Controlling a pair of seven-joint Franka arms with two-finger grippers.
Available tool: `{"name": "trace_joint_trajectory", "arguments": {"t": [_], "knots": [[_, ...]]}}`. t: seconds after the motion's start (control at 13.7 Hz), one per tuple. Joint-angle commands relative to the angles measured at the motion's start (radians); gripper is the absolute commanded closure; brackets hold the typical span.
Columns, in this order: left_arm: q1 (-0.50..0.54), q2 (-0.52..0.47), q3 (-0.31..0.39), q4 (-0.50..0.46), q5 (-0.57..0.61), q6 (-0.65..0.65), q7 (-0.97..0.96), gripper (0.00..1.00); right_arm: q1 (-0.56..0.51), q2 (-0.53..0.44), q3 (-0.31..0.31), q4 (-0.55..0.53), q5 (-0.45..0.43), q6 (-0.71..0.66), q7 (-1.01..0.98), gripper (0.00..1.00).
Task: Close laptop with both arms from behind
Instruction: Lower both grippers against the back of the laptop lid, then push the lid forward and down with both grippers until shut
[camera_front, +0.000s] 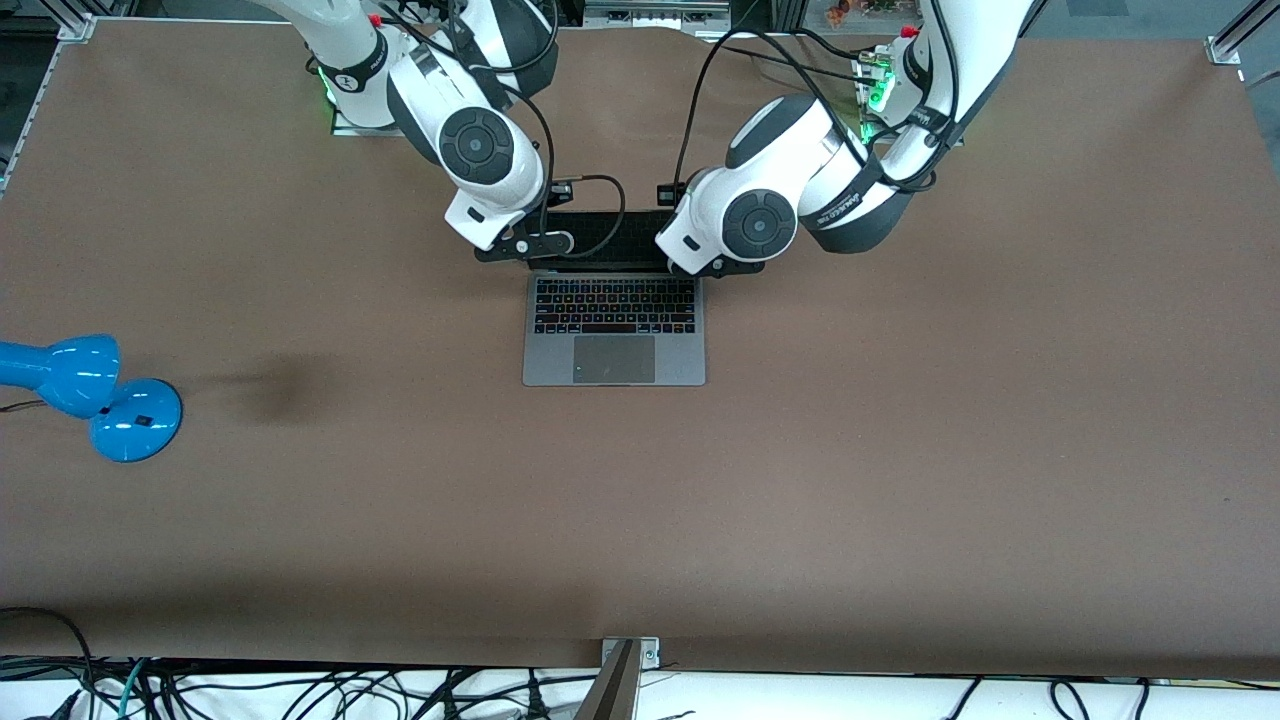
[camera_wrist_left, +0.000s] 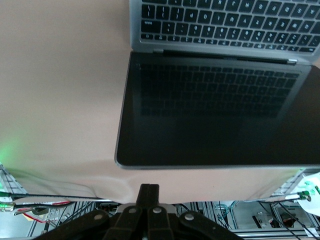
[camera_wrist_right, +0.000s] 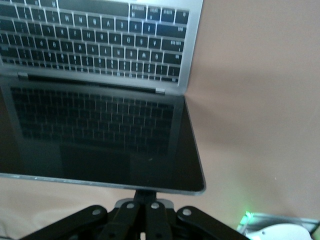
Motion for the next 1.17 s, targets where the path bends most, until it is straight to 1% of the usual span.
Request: {"name": "trace_joint_trajectory", "arguments": {"t": [0.0,0.29,0.44,0.51,0.66,0.88,1.1], "knots": [[0.001,0.026,-0.005,0.021,0.039,0.030,0.010,1.00,-0.017,0.015,-0.001,0.012,-0.020,0.053,-0.003,1.00],[0.005,0.066,0.015,0.031,0.040,0.116,0.019,1.00,-0.045,0.038,-0.006,0.017,-0.020,0.124,-0.017,1.00],[0.002,0.089,0.035,0.063,0.041,0.125,0.019,1.00,-0.065,0.060,-0.006,0.032,-0.028,0.153,-0.021,1.00],[0.002,0.103,0.043,0.079,0.052,0.127,0.019,1.00,-0.068,0.078,-0.006,0.049,-0.046,0.155,-0.021,1.00],[0.001,0.127,0.043,0.099,0.114,0.127,0.006,1.00,-0.073,0.115,-0.008,0.086,-0.081,0.162,-0.023,1.00],[0.001,0.189,0.046,0.160,0.127,0.127,0.004,1.00,-0.091,0.186,-0.011,0.137,-0.087,0.185,-0.038,1.00],[-0.001,0.224,0.055,0.177,0.145,0.133,0.004,1.00,-0.100,0.247,-0.012,0.177,-0.089,0.227,-0.049,1.00]]}}
